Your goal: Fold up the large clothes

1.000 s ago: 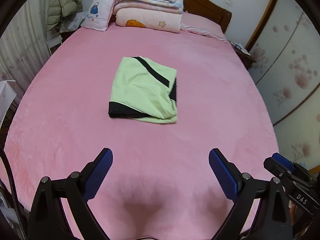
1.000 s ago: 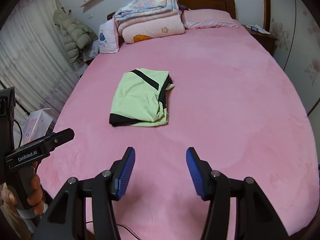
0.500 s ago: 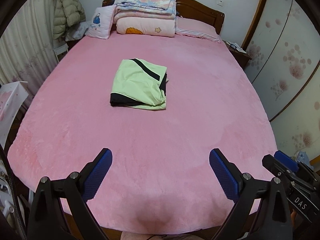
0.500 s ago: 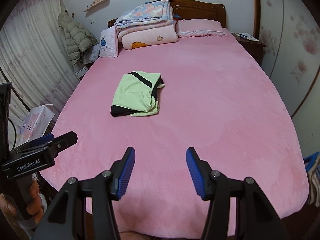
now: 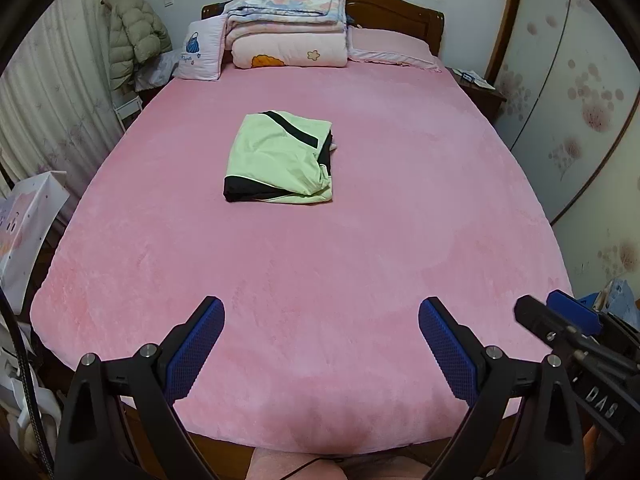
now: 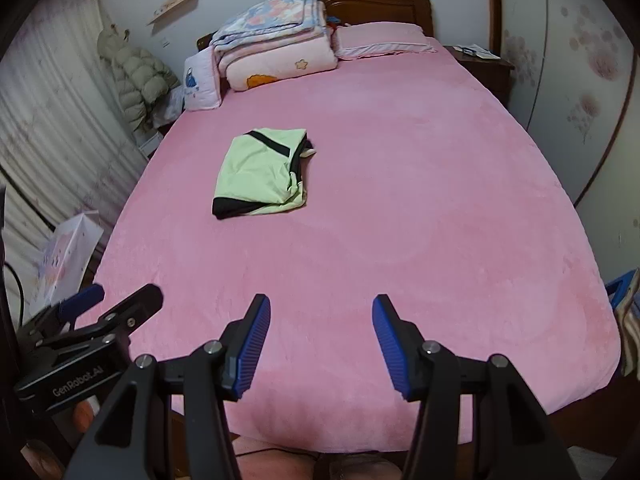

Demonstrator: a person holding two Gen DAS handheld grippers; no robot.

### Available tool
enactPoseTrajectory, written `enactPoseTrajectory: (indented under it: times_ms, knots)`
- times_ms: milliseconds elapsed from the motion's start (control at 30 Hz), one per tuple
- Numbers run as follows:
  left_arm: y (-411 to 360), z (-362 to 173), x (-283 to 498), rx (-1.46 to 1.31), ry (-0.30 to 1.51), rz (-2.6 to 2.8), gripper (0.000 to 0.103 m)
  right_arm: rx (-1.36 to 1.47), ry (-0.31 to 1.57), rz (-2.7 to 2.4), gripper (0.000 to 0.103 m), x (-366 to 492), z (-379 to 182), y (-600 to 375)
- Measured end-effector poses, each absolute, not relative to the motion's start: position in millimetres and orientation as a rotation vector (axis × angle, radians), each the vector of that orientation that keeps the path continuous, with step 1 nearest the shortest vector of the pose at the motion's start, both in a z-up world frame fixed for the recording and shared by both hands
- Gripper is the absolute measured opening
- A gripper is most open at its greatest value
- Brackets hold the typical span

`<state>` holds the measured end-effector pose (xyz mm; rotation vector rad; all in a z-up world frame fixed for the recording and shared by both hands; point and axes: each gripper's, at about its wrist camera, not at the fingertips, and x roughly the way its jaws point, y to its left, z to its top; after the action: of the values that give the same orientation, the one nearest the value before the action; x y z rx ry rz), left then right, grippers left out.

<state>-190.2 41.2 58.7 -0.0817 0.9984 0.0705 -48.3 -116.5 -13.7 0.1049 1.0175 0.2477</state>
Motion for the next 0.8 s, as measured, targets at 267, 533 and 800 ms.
enactPoseTrajectory:
  times_ms: [267,533,800]
  knots:
    - [32.2,59.7,-194.2,-0.052,1.006,0.060,0.097,0.100,1.023,0.260,0.053,-49.4,-14.6,-118.6]
    - [33.0,60.7,-194.4,-0.032,1.014,0.060,0.097,0.106,1.026,0.259,0.053,-49.7,-14.4,-122.4]
    - [32.1,58.1,-193.8,-0.027,1.023,0.061,0.097,0.104,1.030,0.259,0.053,-50.6,-15.8,-123.1]
